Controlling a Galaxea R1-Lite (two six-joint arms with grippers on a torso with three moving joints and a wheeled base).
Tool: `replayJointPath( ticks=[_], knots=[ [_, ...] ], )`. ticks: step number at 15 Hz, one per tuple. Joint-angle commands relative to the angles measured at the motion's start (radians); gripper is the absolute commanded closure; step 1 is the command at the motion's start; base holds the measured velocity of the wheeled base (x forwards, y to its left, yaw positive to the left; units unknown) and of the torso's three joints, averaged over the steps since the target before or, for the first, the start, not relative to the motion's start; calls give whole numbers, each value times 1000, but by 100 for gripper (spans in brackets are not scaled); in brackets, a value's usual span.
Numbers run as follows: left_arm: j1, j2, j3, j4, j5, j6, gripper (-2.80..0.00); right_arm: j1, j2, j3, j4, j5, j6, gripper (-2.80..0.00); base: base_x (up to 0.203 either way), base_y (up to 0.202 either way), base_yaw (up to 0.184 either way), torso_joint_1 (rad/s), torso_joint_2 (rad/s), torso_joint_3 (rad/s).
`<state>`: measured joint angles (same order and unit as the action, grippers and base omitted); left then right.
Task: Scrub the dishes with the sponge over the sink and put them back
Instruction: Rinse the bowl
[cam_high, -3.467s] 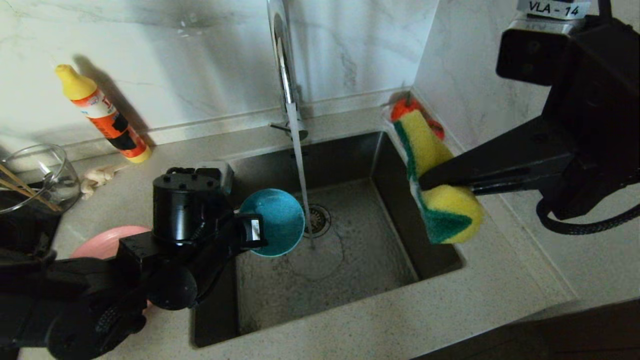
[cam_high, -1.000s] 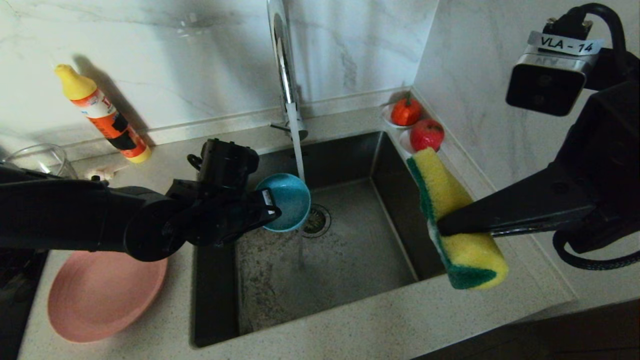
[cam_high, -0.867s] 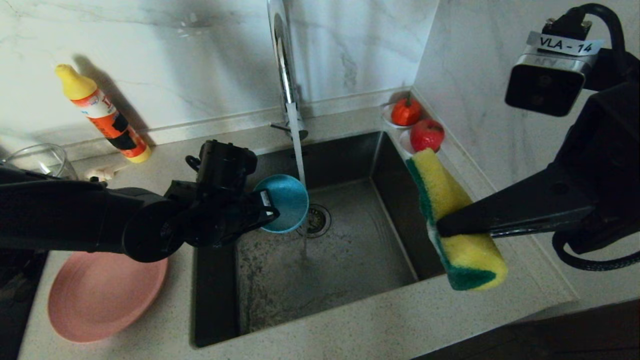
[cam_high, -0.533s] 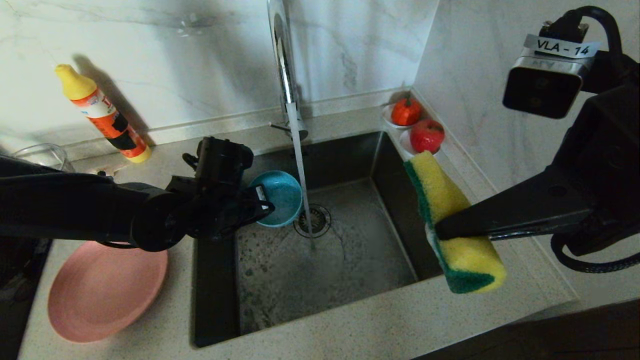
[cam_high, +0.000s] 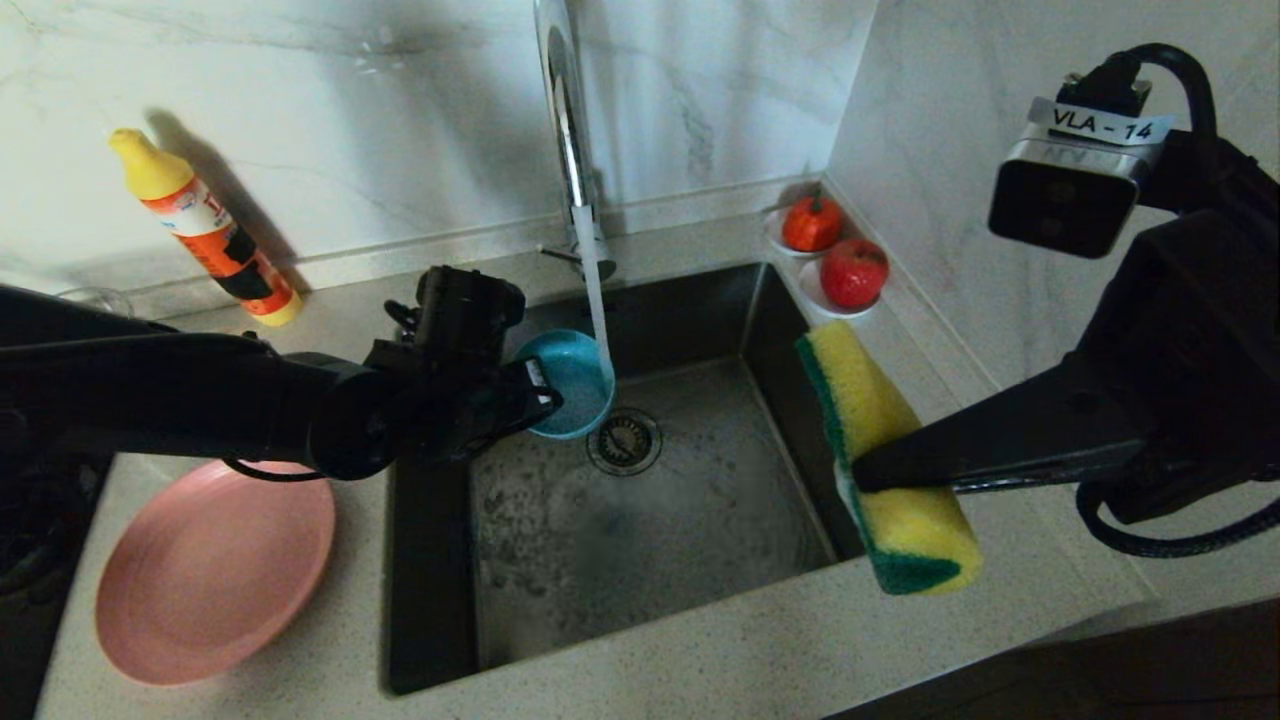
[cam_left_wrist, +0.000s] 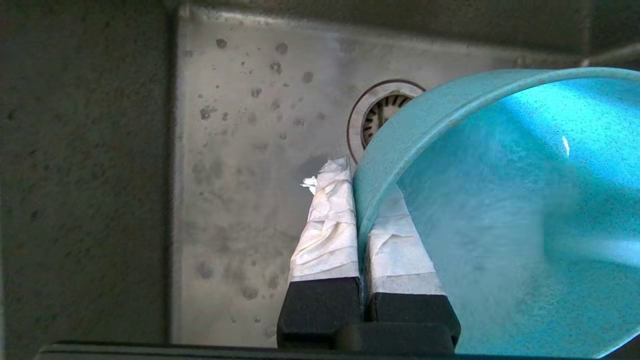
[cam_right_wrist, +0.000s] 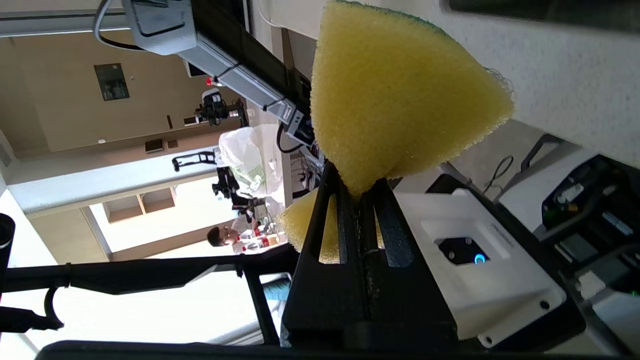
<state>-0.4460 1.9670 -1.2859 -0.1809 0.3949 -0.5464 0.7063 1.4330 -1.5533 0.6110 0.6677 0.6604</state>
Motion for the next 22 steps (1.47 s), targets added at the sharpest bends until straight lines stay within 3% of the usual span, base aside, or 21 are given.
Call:
replayJointPath(
  ticks=[1, 9, 13, 17, 22],
  knots=[
    [-2, 21, -17, 6, -1, -9, 0, -1, -3, 7, 1, 4, 4, 0, 0, 0, 0, 0, 0, 0],
    [-7, 10, -16, 28, -1, -27, 0, -1, -6, -2, 3, 4, 4, 0, 0, 0, 0, 0, 0, 0],
    [-7, -51, 74, 25, 5, -16, 0, -1, -7, -1, 3, 4, 5, 0, 0, 0, 0, 0, 0, 0],
    [-7, -210, 217, -43, 61, 125, 0, -1, -8, -3, 7, 4, 9, 0, 0, 0, 0, 0, 0, 0],
    [-7, -313, 440, -439, 157, 378, 0, -1, -3, -13, 10, 3, 10, 0, 0, 0, 0, 0, 0, 0]
  ],
)
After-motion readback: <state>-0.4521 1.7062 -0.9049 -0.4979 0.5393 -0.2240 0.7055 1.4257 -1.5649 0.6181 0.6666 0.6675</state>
